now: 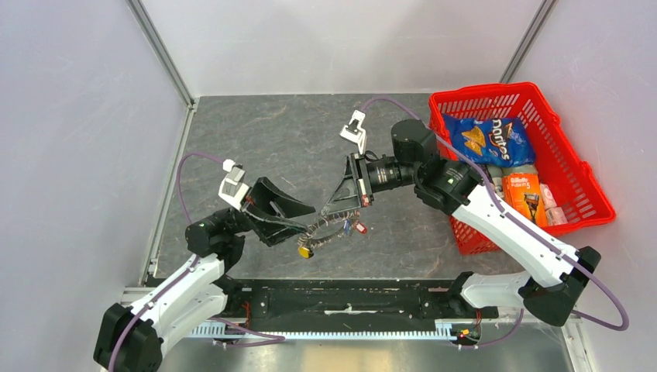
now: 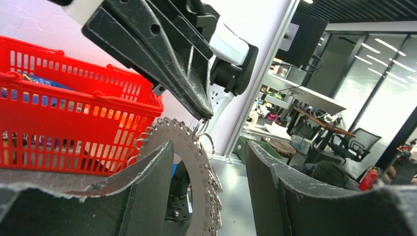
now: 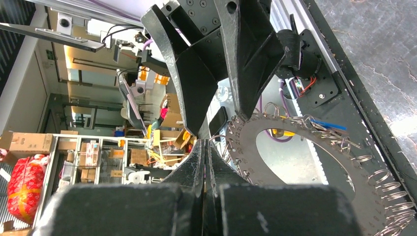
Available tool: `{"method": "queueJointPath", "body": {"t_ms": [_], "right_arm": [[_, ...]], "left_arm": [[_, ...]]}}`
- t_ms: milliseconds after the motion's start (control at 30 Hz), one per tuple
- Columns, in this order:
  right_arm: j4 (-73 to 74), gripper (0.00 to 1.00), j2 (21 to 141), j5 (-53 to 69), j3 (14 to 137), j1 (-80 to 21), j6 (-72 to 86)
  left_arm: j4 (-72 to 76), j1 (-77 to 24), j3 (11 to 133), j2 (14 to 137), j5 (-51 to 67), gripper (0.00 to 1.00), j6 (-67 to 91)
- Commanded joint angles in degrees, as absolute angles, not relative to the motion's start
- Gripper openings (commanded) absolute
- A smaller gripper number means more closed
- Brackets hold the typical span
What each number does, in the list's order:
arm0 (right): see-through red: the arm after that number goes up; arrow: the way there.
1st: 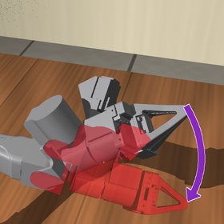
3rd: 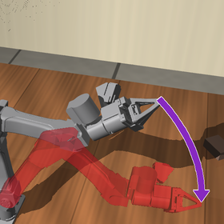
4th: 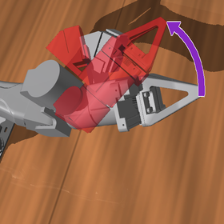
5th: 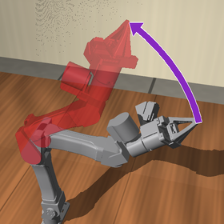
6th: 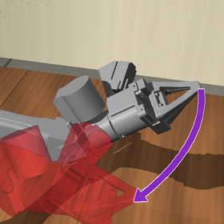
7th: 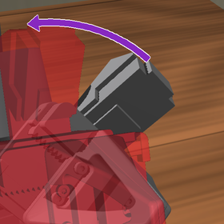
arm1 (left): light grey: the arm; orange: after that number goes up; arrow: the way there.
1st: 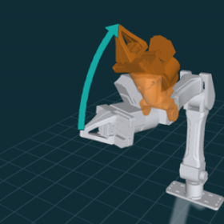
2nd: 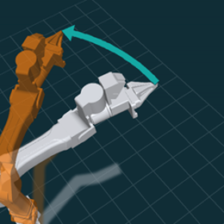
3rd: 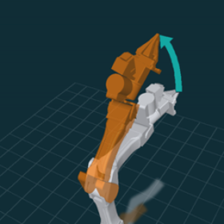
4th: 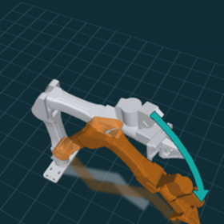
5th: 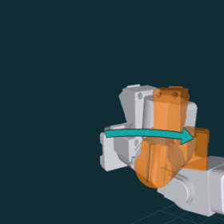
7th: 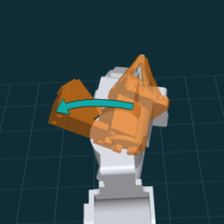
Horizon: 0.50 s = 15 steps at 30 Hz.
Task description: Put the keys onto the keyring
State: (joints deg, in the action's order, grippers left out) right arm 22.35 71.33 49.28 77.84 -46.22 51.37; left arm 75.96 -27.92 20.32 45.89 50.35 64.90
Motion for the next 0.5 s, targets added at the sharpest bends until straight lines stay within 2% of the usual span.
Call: {"method": "queueJointPath", "body": {"t_ms": [0, 467], "right_arm": [[16.9, 0.0, 71.8, 52.4, 80.5, -46.0, 53.1], [12.3, 0.0, 72.2, 54.1, 78.4, -46.3, 55.8]], "left_arm": [[79.8, -28.8, 22.8, 45.5, 53.0, 0.61, 66.6], [79.8, -30.5, 24.6, 47.8, 53.2, 0.59, 65.1]]}}
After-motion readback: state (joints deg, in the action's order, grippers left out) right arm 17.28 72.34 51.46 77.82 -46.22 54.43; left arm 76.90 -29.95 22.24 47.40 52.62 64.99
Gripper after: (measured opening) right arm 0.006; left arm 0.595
